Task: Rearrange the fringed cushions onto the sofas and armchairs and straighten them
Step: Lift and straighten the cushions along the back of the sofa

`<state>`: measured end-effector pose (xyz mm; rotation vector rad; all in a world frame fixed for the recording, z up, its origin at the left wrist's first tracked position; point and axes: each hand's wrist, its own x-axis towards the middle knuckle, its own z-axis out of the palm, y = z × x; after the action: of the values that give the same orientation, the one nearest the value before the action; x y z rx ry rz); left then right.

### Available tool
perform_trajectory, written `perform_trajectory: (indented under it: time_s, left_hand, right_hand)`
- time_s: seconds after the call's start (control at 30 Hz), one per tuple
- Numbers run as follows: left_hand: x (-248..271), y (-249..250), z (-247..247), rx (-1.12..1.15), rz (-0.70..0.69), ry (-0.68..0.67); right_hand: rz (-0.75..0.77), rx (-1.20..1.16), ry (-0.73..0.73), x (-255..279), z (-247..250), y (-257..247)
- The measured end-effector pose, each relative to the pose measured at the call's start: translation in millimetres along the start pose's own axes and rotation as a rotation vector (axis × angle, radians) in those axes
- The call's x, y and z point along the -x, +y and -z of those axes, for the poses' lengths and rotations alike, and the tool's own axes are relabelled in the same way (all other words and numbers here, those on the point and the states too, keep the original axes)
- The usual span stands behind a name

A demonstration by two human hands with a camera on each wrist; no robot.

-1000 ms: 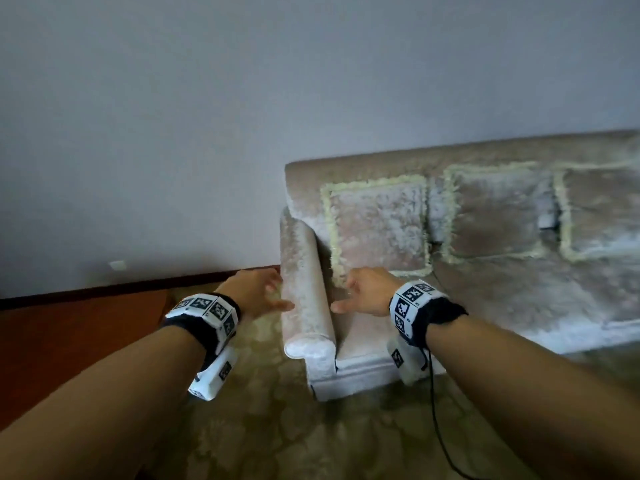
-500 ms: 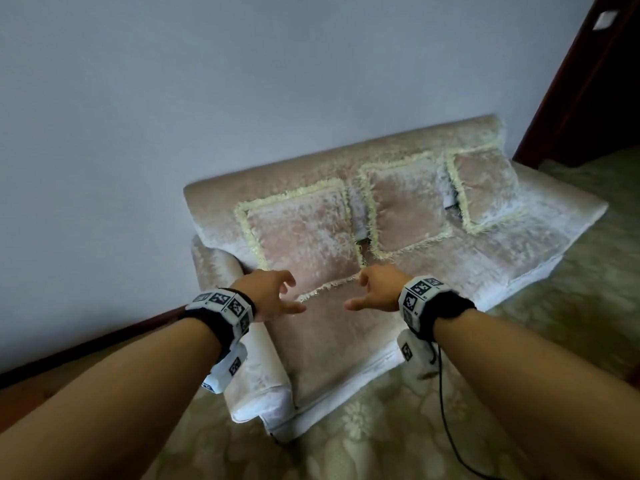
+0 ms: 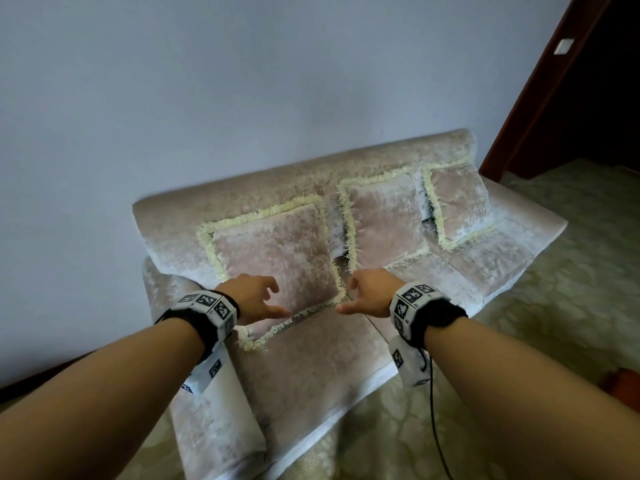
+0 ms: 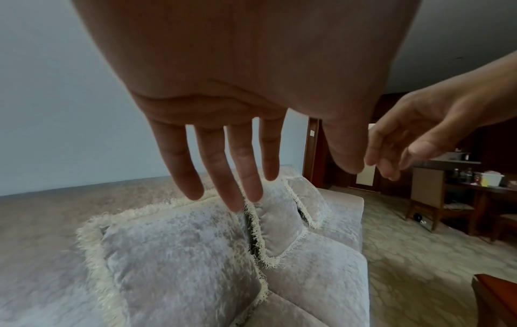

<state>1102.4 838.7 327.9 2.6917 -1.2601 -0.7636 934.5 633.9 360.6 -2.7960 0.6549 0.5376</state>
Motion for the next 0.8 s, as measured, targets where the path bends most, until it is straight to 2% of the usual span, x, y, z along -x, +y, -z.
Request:
perform_trajectory:
  time_s: [0.13, 0.53, 0.67, 0.8]
  left_hand:
    - [-36.8, 13.3, 15.9, -0.024, 0.023, 0.028]
    - [-141.4, 69.6, 48.3, 0.064, 0.273, 0.112]
    - [-154.0, 74.5, 44.4, 0.131, 0.333, 0.075]
    - [-160.1, 56.6, 45.2, 0.151, 0.385, 0.068]
  right_hand:
    - [0.031, 0.016, 0.01, -41.2, 14.7, 27.5]
    - [0.158, 0.036, -0.053, -165.0, 72.1, 153.3]
    - [0.213, 0.035, -0.067, -201.5, 73.6, 155.8]
    - [0.258, 0.038, -0.123, -233.6, 72.4, 136.9]
